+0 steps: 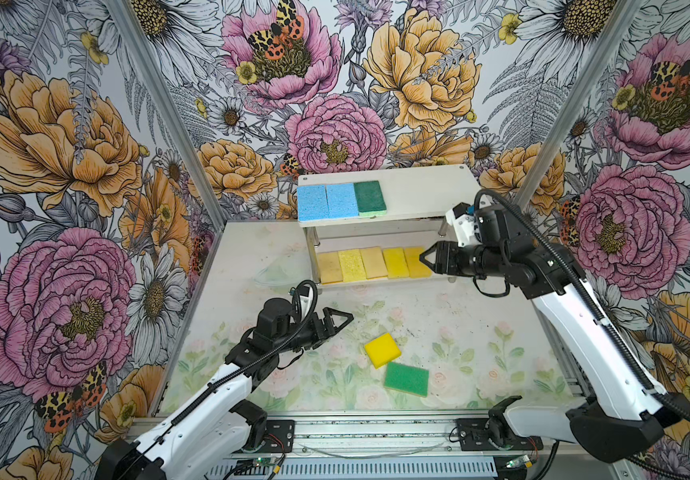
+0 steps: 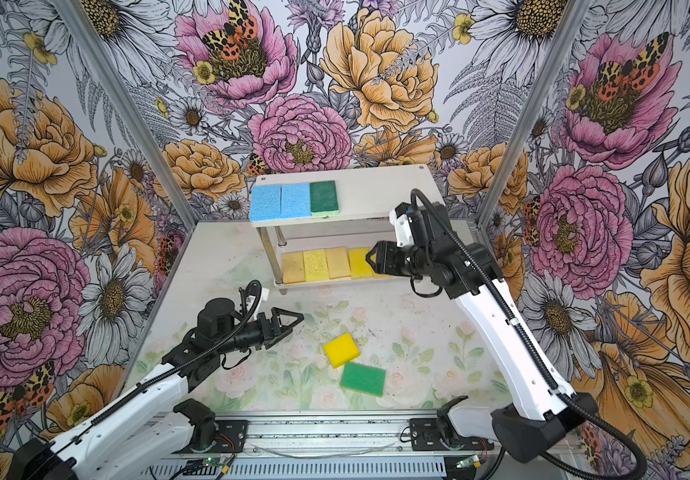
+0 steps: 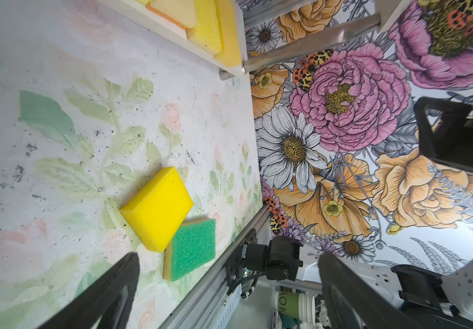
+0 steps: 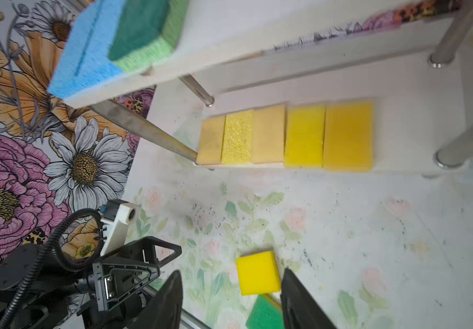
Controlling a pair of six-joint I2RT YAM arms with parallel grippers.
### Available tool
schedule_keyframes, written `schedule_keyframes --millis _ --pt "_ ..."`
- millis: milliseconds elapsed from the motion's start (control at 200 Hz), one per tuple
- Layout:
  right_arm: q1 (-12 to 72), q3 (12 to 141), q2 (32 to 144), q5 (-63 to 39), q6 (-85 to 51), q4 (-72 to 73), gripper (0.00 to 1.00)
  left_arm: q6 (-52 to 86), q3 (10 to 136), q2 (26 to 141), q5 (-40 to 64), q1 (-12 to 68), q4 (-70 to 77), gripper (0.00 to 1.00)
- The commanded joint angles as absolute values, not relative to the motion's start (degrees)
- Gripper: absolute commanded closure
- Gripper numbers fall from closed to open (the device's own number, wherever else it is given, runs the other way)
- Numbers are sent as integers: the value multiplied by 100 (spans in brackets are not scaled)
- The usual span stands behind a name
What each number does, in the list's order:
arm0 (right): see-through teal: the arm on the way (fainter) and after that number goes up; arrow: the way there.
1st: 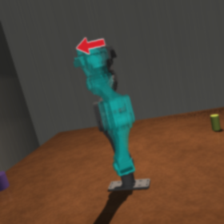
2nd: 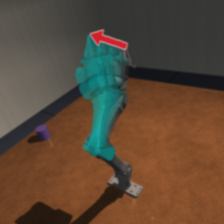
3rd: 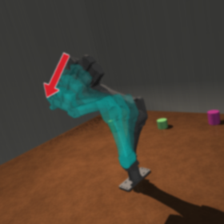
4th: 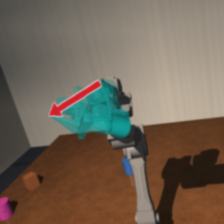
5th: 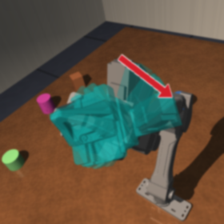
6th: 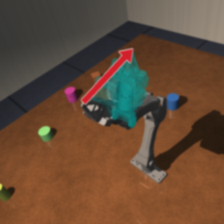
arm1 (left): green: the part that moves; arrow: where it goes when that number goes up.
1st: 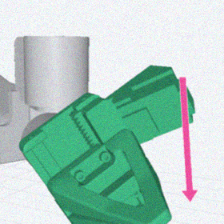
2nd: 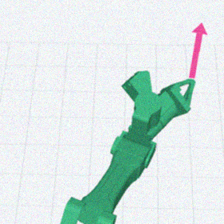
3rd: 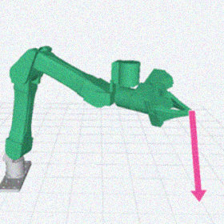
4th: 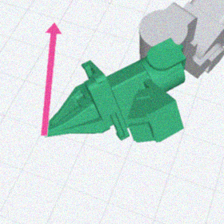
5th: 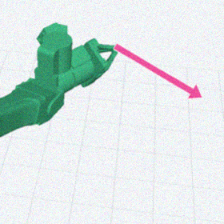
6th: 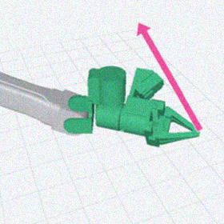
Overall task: Arrange cleaning sponges on a shelf
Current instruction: Pick up the cleaning sponge from the bottom-center of the table.
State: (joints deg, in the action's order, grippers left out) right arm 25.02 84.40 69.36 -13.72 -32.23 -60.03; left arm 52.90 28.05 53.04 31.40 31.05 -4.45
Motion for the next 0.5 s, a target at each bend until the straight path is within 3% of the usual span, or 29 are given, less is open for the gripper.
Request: schedule_keyframes --millis 0,150,495 --pt "2538 6861 6371 -1524 -4068 -5256 43 4685 3207 5915 2640 3583 -618 1" --pt "2890 5021 5574 -1861 -5065 -4403 41 4730 3410 6693 2678 3909 -288 1" --pt "3889 3362 5383 -2147 -6157 -3542 34 4944 3416 7154 2670 4176 91 1"
